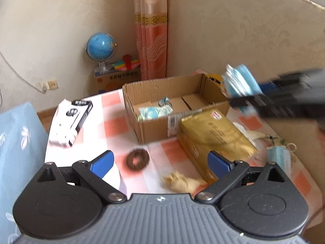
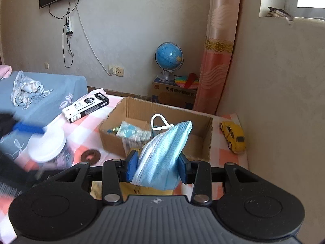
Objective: Organize soft objects
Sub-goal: 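Withdraw both grippers from the box back over the table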
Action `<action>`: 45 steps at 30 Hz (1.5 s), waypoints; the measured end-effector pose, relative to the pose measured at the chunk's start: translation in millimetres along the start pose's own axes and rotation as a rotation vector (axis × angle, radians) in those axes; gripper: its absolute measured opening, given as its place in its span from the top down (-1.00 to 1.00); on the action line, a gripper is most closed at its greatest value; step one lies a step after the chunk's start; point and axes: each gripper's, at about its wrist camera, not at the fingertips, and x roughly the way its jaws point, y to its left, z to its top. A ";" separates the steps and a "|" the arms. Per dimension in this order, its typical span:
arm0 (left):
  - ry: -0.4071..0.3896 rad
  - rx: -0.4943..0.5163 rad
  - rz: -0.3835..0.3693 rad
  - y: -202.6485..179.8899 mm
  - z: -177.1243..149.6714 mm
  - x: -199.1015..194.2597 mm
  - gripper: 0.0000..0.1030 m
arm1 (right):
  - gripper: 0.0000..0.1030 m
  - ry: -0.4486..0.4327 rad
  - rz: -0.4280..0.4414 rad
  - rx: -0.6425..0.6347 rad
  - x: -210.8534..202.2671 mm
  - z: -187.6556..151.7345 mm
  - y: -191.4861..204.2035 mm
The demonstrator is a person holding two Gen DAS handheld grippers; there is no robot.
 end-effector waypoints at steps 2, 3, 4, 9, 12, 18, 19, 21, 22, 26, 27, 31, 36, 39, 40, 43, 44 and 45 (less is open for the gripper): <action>-0.002 -0.024 0.018 0.5 -6.9 -4.4 -0.91 | 0.11 -0.001 -0.002 0.001 10.3 9.1 -1.7; 0.000 -0.032 0.019 0.2 -9.7 -5.9 -0.91 | 0.11 0.001 -0.004 0.000 15.7 13.3 -3.1; 0.002 -0.038 0.017 0.7 -12.2 -7.4 -0.91 | 0.11 0.007 -0.004 0.002 22.0 18.4 -4.6; -0.013 -0.043 0.018 -1.5 -18.0 -16.0 -0.91 | 0.11 0.023 -0.005 0.008 50.3 39.3 -11.1; -0.019 -0.044 0.020 -2.4 -18.9 -18.4 -0.91 | 0.11 0.031 -0.011 0.014 65.9 49.7 -14.3; -0.023 -0.050 0.038 -2.2 -21.0 -22.1 -0.91 | -0.17 0.053 -0.029 0.033 92.8 59.6 -22.6; -0.023 -0.051 0.040 -1.6 -21.7 -22.4 -0.91 | -0.30 0.055 -0.029 0.037 95.6 59.9 -23.4; -0.023 -0.055 0.041 -0.6 -22.4 -23.5 -0.91 | -0.79 0.041 -0.048 0.037 96.3 58.9 -23.6; -0.023 -0.057 0.041 0.0 -22.8 -23.8 -0.91 | -0.88 0.038 -0.051 0.040 95.1 58.5 -24.1; -0.021 -0.058 0.047 1.3 -24.4 -25.4 -0.91 | -1.00 0.022 -0.027 0.057 84.1 54.4 -24.7; -0.020 -0.059 0.047 1.3 -24.7 -25.9 -0.91 | -1.00 0.019 -0.028 0.054 81.1 53.2 -23.5; -0.022 -0.053 0.047 0.0 -25.9 -27.8 -0.91 | -1.00 0.012 -0.020 0.052 66.2 44.3 -19.2; -0.022 -0.047 0.041 -1.5 -30.1 -31.0 -0.91 | -1.00 -0.005 -0.019 0.052 40.6 24.3 -11.1; -0.025 -0.041 0.037 -2.5 -34.1 -33.7 -0.91 | -1.00 -0.015 -0.023 0.050 20.8 8.9 -7.8; -0.026 -0.040 0.037 -2.8 -35.5 -34.4 -0.91 | -1.00 -0.018 -0.026 0.049 14.7 3.0 -6.6; -0.021 -0.037 0.032 -3.7 -40.1 -35.0 -0.91 | -1.00 -0.022 -0.041 0.049 -5.5 -19.1 -5.1; -0.021 -0.034 0.028 -4.0 -41.9 -35.3 -0.91 | -1.00 -0.021 -0.052 0.050 -12.0 -27.8 -4.7; -0.019 -0.030 0.024 -4.2 -43.4 -35.4 -0.91 | -1.00 -0.019 -0.060 0.052 -17.2 -35.0 -4.6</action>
